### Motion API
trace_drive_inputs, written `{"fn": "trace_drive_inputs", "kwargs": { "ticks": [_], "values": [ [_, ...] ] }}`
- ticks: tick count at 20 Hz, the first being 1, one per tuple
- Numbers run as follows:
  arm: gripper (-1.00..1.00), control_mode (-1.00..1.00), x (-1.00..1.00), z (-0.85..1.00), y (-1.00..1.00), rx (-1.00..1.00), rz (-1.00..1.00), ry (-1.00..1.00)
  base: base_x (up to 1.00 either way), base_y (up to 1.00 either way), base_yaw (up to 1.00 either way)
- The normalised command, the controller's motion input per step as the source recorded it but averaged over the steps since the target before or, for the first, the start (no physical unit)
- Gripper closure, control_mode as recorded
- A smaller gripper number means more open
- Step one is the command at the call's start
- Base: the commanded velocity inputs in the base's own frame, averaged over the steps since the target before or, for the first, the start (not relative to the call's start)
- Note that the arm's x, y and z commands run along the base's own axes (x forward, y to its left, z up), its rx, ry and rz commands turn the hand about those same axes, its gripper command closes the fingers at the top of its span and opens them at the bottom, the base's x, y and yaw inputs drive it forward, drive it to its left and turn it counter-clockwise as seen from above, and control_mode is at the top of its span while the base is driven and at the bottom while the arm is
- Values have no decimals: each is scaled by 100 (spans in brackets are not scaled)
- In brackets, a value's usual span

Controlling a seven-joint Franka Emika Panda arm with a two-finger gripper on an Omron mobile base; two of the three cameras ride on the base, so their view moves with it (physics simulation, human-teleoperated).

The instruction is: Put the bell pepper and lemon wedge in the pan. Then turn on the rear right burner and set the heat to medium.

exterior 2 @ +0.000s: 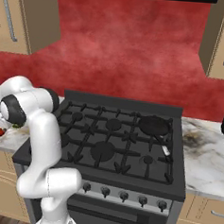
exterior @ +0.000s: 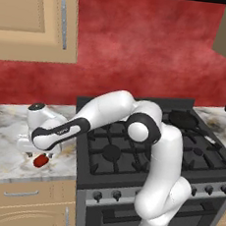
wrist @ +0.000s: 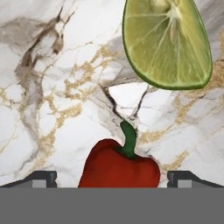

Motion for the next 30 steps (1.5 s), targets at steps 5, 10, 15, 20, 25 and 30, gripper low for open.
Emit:
{"fn": "trace_drive_inputs", "kwargs": {
  "ticks": [5,10,15,20,25,30],
  "values": [
    [-100,-100,0,-13,0,0,-4,0,0,0,0],
    [-100,-100,0,-31,0,0,-4,0,0,0,0],
    [-100,-100,0,-19,0,0,-3,0,0,0,0],
    [-100,-100,0,-4,0,0,-1,0,0,0,0],
    [-100,-100,0,0,0,0,0,0,0,0,0],
    [100,-100,0,0,0,0,0,0,0,0,0]
  ]
}}
